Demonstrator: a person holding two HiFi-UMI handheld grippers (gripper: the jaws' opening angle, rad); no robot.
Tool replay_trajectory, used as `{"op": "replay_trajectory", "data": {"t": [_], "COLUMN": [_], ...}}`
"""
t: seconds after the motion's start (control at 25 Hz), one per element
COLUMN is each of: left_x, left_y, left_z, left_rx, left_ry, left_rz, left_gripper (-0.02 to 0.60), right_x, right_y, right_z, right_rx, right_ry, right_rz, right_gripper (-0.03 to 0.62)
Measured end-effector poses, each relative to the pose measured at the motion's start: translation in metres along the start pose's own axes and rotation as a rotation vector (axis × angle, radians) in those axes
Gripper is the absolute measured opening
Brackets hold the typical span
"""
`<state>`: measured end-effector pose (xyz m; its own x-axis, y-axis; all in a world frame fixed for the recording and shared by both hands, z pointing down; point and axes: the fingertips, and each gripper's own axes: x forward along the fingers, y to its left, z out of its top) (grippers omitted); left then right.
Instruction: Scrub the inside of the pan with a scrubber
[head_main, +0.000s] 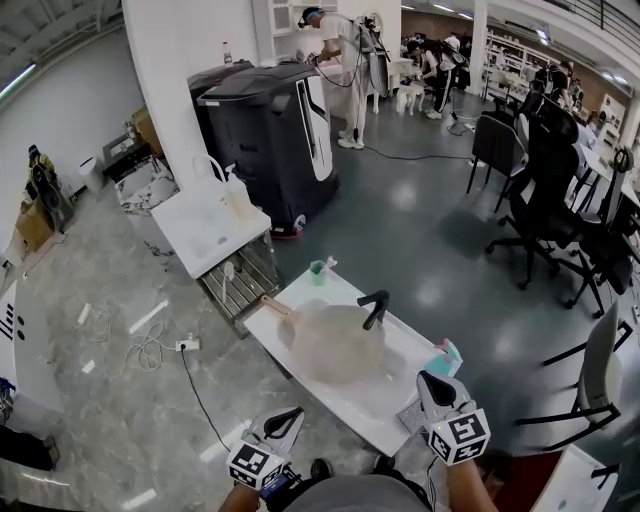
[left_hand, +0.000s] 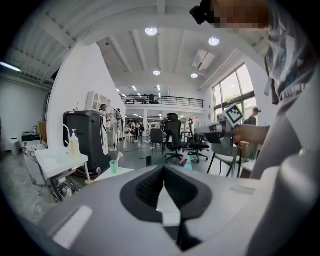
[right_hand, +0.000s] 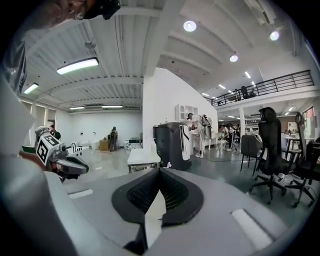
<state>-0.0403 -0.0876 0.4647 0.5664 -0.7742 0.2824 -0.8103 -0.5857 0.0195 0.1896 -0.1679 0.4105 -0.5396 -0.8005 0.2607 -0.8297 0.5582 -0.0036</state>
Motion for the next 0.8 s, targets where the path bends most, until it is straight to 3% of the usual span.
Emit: {"op": "replay_trajectory", "data": {"t": [0.8], "left_x": [-0.002], "left_y": [0.028], "left_z": [0.006], "left_rx": [-0.016], "left_ry": [-0.032], "left_rz": [0.015], "left_gripper": [0.002], "right_x": [-0.014], "right_y": [0.058], "right_z": [0.087], "right_rx": [-0.072], "right_ry": [-0.126], "right_rz": [0.078], "right_gripper": [0.0]}}
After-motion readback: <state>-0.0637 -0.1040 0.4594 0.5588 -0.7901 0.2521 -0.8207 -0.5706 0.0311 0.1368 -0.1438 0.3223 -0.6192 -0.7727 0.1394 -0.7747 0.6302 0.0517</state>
